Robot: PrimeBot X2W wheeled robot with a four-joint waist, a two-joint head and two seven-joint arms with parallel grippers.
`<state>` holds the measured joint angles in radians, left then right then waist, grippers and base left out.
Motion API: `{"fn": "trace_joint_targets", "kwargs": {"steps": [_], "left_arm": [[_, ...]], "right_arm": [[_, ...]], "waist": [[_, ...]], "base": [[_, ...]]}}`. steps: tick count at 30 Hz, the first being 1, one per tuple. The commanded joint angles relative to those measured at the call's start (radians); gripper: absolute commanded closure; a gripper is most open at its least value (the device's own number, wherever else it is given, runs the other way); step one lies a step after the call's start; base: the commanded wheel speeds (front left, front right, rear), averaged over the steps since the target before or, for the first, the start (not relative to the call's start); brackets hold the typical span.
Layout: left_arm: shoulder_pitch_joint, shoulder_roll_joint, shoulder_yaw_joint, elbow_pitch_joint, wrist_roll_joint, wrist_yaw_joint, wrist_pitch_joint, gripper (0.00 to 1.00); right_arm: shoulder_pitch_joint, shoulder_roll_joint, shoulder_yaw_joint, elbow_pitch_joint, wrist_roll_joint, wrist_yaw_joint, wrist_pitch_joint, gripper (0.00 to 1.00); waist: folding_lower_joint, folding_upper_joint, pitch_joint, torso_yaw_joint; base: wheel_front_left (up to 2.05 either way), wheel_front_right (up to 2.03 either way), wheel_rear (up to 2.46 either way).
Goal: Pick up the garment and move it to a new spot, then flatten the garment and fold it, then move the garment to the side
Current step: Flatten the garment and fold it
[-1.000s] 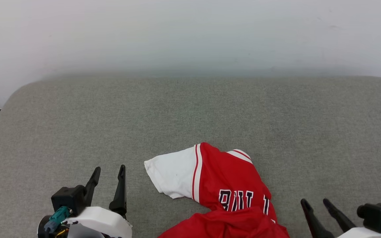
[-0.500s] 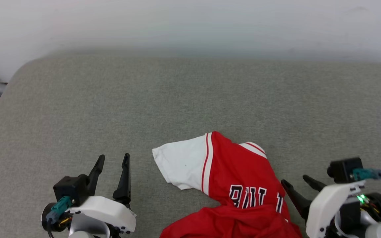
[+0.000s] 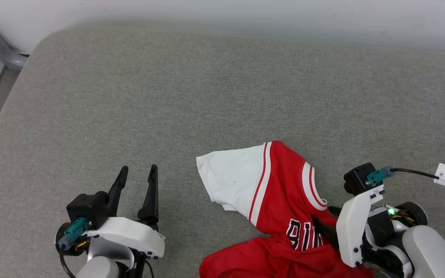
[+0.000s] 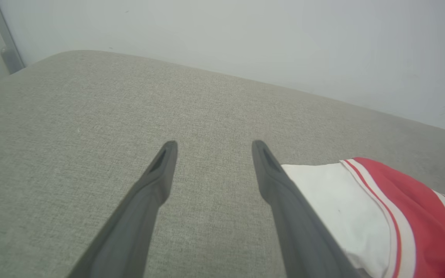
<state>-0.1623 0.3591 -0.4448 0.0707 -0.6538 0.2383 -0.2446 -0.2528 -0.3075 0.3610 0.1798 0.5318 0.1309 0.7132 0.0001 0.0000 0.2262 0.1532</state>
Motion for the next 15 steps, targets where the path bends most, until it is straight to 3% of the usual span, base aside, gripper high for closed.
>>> {"fn": "trace_joint_targets", "kwargs": {"steps": [1, 2, 3, 7, 15], "left_arm": [[-0.011, -0.007, 0.002, 0.003, 0.008, -0.002, -0.005, 0.0], [-0.011, -0.009, 0.002, 0.006, 0.008, -0.004, -0.006, 0.0], [-0.013, -0.01, 0.003, 0.01, 0.009, -0.006, -0.008, 0.0], [-0.014, -0.015, 0.008, 0.019, 0.01, -0.008, -0.012, 0.0], [0.003, -0.018, 0.003, 0.03, 0.016, -0.003, -0.014, 0.0]], "right_arm": [[0.01, 0.004, 0.029, 0.031, 0.012, 0.0, 0.016, 0.22], [0.01, 0.006, 0.04, 0.039, 0.025, 0.0, 0.016, 0.67], [0.007, 0.005, 0.051, 0.044, 0.03, 0.0, 0.012, 1.0], [-0.045, -0.024, 0.051, 0.017, 0.032, -0.001, -0.049, 1.0], [-0.131, -0.081, -0.085, -0.116, -0.064, -0.001, -0.147, 1.0]], "waist": [[-0.0001, 0.0, 0.003, 0.002], [-0.0001, 0.0, 0.005, 0.002], [-0.0001, 0.0, 0.007, 0.002], [-0.0001, 0.0, 0.0, -0.003], [-0.0001, 0.0, -0.038, -0.025]], "base": [[0.0, 0.0, 0.0], [0.0, 0.0, 0.0], [0.0, 0.0, 0.0], [0.0, 0.0, 0.0], [0.0, 0.0, 0.0]]}}
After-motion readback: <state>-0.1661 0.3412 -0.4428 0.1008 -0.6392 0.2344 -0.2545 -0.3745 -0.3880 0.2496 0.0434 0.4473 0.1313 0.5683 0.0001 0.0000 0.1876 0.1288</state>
